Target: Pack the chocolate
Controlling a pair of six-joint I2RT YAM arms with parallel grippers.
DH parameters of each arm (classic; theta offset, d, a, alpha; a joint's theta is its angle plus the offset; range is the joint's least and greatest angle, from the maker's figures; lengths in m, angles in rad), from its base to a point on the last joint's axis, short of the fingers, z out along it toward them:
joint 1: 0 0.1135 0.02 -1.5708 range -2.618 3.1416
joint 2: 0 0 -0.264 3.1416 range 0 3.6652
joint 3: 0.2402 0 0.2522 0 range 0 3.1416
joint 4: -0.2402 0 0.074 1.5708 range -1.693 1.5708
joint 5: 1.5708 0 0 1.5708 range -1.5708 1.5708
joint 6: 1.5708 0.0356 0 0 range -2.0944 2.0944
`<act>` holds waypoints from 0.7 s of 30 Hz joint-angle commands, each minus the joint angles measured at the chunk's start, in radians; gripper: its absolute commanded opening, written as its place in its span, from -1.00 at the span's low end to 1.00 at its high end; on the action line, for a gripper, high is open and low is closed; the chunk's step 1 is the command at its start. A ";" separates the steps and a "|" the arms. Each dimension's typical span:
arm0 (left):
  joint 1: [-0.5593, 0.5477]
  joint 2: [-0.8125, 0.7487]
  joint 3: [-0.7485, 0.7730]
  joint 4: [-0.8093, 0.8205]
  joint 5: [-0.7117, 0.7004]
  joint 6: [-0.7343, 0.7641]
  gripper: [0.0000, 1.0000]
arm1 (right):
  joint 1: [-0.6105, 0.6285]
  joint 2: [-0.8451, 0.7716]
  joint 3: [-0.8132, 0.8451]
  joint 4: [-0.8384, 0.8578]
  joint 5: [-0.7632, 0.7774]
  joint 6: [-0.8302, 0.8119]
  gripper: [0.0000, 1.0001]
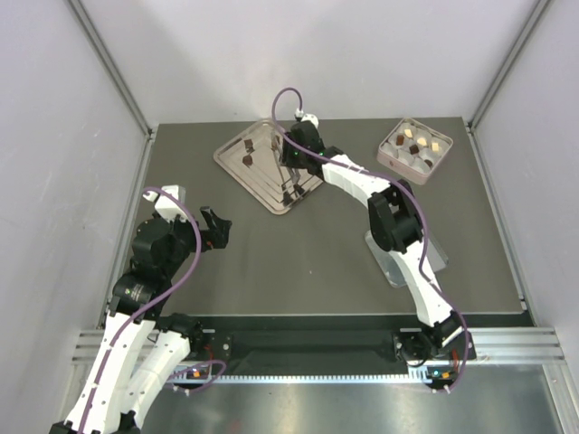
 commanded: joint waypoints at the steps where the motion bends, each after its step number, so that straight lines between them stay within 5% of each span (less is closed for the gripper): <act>1: 0.004 -0.002 0.001 0.060 0.003 0.000 0.98 | 0.023 0.016 0.056 0.057 0.021 0.019 -0.09; 21: 0.004 -0.005 0.001 0.058 0.002 0.000 0.98 | 0.033 0.065 0.099 0.054 0.000 0.033 -0.09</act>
